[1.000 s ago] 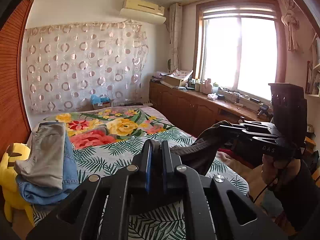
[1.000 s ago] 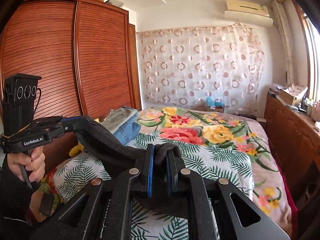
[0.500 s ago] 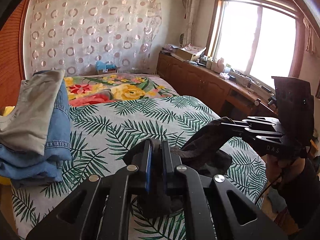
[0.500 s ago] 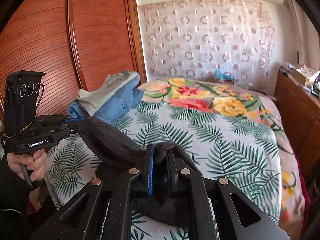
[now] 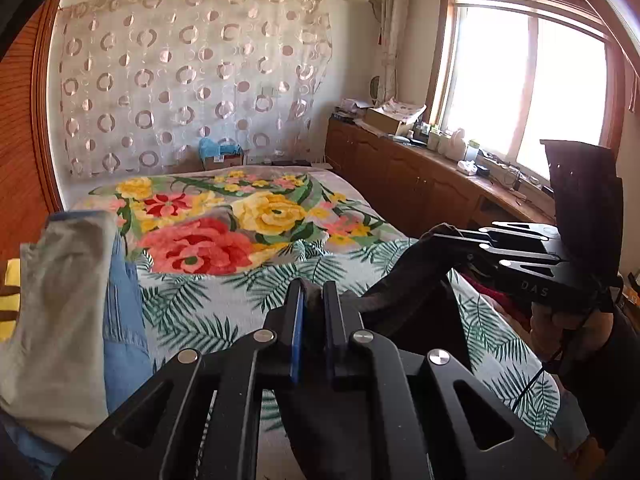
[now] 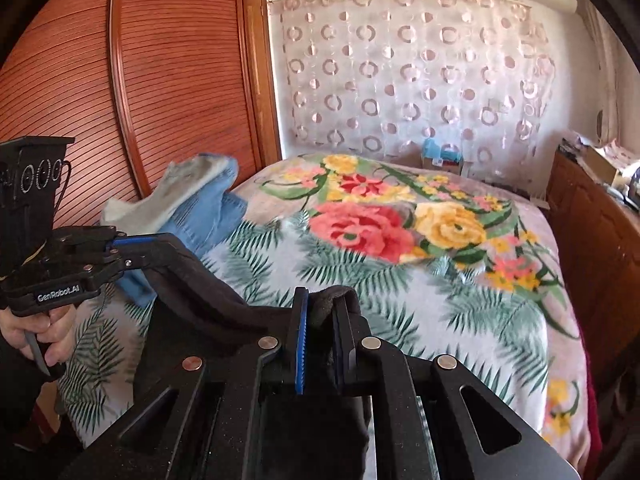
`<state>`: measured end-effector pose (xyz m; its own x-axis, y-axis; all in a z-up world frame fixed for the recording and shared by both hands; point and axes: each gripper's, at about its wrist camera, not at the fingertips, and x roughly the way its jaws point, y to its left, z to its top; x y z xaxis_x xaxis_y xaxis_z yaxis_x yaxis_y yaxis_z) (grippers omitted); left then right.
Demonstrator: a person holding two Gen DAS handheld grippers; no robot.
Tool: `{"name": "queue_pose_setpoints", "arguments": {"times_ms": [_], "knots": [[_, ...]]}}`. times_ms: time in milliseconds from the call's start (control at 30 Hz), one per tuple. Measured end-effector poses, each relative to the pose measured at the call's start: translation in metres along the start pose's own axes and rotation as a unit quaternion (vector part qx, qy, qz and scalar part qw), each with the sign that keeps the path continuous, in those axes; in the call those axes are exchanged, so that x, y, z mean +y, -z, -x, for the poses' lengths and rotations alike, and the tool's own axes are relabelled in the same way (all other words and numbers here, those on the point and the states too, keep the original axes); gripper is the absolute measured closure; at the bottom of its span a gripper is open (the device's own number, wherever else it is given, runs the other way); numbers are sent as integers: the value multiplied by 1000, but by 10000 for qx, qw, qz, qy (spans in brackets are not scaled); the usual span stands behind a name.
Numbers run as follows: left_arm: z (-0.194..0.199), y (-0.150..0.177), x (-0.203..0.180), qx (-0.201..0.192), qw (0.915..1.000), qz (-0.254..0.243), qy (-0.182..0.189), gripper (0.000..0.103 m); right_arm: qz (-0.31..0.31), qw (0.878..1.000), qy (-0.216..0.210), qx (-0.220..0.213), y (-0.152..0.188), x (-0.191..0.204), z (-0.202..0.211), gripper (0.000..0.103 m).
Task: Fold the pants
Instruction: 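Lower the held pants with both tools and lay them on the bed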
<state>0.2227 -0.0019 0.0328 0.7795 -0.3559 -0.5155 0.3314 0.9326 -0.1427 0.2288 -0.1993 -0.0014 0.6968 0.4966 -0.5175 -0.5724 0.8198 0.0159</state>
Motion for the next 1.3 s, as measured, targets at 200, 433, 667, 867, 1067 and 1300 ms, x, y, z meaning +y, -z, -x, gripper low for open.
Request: {"name": "queue_pose_setpoints", "arguments": {"times_ms": [200, 433, 667, 867, 1067, 1300], "knots": [[25, -62, 3, -560, 9982, -136, -159, 93, 68, 9987, 194, -456, -63, -9, 1, 93], [57, -51, -2, -829, 9958, -267, -265, 93, 138, 9951, 190, -963, -83, 12, 33, 93], [46, 38, -4, -180, 9996, -177, -147, 93, 154, 9985, 109, -523, -11, 37, 37, 93], [53, 78, -15, 72, 9999, -110, -33, 93, 12, 10000, 23, -54, 32, 55, 41, 93], [72, 98, -23, 113, 9999, -44, 63, 93, -85, 9999, -5, 106, 46, 67, 59, 93], [93, 116, -38, 126, 9997, -50, 203, 93, -189, 9997, 19, 127, 71, 86, 97, 93]]}}
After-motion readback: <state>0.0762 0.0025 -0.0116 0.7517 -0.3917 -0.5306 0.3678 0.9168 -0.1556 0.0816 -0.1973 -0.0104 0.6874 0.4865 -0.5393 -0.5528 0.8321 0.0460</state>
